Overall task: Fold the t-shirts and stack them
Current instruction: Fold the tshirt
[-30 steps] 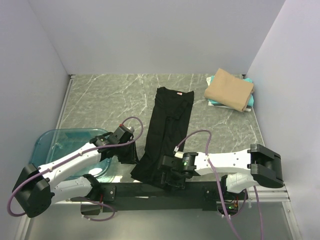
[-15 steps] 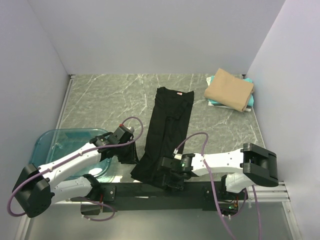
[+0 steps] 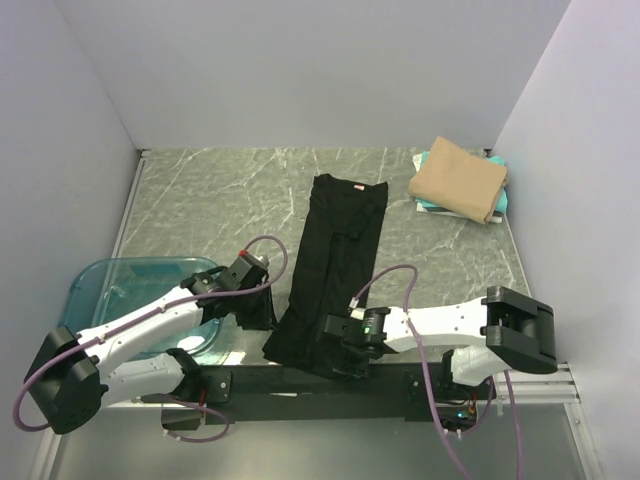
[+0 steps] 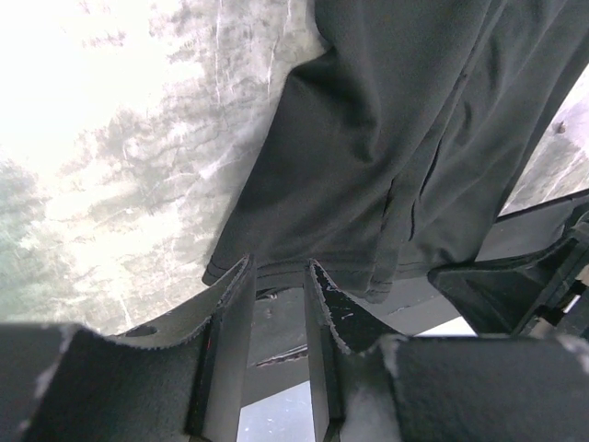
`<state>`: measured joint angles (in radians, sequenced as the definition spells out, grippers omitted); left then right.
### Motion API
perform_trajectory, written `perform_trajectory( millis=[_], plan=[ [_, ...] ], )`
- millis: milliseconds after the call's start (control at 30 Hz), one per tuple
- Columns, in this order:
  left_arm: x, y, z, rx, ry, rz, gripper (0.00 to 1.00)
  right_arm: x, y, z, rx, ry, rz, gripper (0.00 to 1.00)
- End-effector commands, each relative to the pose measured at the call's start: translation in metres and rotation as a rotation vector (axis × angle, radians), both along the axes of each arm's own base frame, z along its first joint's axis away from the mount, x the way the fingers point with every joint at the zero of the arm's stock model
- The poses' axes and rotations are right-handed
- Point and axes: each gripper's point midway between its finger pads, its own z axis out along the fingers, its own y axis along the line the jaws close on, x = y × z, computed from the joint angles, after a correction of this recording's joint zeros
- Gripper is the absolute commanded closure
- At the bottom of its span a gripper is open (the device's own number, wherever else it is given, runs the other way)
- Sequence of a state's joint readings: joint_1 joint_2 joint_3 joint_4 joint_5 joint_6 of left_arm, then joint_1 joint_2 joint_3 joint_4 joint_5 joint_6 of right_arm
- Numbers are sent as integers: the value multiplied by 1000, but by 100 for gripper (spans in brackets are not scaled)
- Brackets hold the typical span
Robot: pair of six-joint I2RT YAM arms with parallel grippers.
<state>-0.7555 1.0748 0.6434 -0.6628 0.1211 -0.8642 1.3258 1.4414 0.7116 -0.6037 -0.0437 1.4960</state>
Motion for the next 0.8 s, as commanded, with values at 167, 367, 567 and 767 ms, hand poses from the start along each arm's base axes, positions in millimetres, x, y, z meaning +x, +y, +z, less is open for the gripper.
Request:
perform_trajectory(
  millis=[167,367,567,767],
  plan=[
    [-15,-14,-8,16,39,15,65,9,-57,0,-106,-28,-83,100],
    [-32,-30,-8,-6,86,33,61,5,-74,1,-89,-23,-82,100],
    [-54,-40,-16,-5,143,41,50,6,-70,3,-69,-14,-55,100],
    [-70,-50,-32,18,204,15,45,7,-67,4,-70,-17,-32,100]
  ],
)
